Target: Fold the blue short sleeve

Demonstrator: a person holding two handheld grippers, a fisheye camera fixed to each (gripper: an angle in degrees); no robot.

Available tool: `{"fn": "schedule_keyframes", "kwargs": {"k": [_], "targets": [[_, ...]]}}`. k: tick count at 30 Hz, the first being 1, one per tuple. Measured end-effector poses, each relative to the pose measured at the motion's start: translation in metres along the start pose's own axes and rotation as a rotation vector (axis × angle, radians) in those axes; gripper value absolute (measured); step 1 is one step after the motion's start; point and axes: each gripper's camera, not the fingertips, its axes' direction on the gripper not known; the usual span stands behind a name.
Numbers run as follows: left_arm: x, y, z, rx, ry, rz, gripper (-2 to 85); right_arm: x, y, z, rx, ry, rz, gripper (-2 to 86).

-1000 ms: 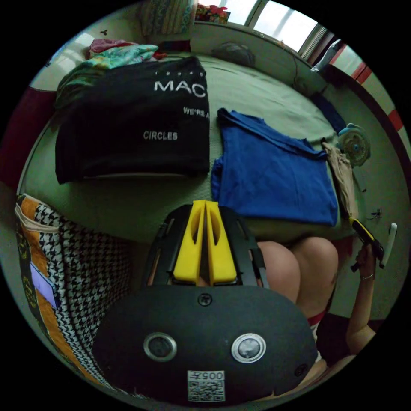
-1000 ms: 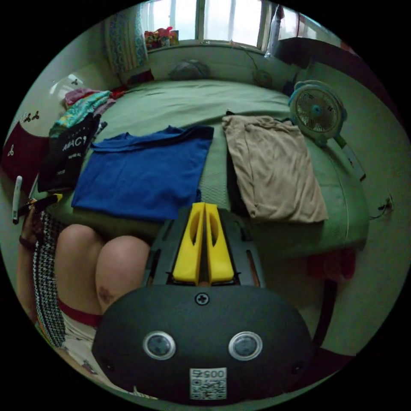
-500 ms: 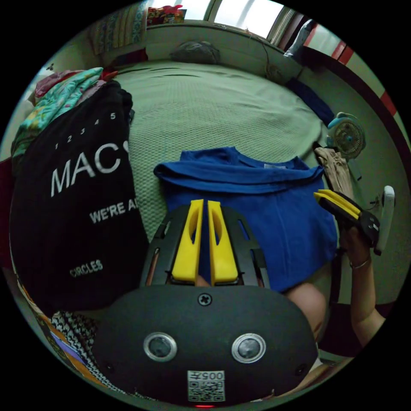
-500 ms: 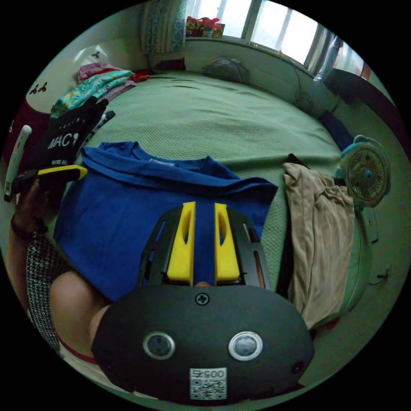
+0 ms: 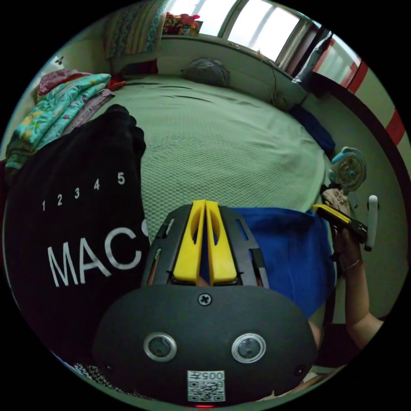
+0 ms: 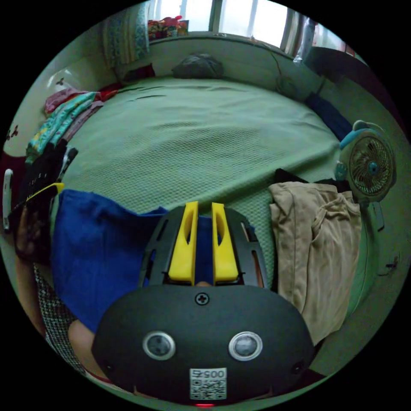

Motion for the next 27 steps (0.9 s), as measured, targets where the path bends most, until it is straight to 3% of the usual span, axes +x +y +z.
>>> {"fn": "schedule_keyframes", "kwargs": {"k": [18, 27], "targets": [[0.34, 0.112, -0.032, -0.097, -0.064, 0.383, -0.2, 0.09, 0.18, -0.094, -0.054, 0.025, 0.034, 5.6], [0.533, 0.142, -0.017, -0.19, 0.081, 0.578, 5.1, 0.127, 0.208, -0.129, -0.009, 0.055, 0.047, 5.8]]}}
